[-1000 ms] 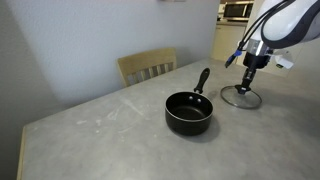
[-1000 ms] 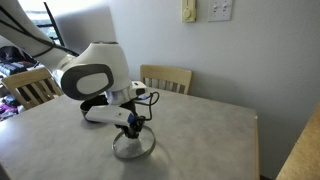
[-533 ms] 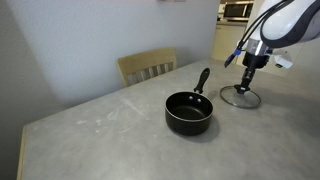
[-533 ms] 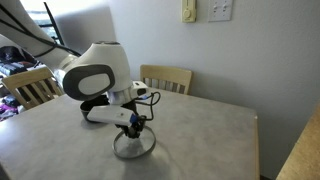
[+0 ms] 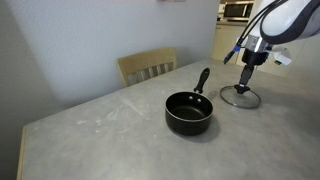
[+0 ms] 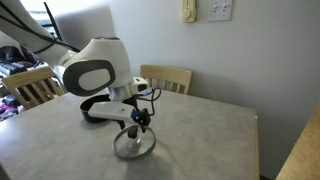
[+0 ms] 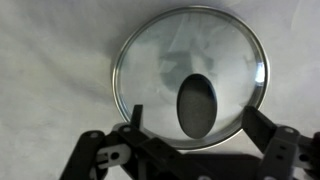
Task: Remove the glass lid from the pot and place it on the table
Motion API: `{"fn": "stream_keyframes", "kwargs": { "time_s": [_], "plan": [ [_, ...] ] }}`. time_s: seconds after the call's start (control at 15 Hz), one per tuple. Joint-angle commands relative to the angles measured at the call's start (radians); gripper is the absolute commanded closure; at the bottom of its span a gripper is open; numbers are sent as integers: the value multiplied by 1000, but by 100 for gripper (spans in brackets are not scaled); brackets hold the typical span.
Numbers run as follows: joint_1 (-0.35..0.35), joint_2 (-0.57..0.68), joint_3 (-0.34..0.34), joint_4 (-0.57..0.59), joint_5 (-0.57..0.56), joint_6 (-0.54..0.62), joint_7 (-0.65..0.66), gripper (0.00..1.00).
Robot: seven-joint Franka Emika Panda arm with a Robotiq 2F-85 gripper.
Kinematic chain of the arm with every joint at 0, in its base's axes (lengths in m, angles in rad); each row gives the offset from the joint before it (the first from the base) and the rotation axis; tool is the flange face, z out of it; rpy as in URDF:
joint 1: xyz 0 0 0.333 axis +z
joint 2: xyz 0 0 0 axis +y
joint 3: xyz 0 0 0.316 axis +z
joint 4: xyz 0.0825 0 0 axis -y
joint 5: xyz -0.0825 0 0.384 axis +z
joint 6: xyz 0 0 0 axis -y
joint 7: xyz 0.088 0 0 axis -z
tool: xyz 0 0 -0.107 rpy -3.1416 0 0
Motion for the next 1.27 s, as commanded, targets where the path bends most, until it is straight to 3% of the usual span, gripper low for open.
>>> {"fn": "stream_keyframes", "kwargs": {
  "time_s": [0.0,0.73,0.8,1.2],
  "plan": [
    [-5,-103,20,-26,24,-95,-24,0],
    [130,-379,-45,18,-24,-493,48,0],
    [133,-355,-54,10,-4,-441,28,0],
    [149,-381,-61,14,-9,-476,41,0]
  ]
}}
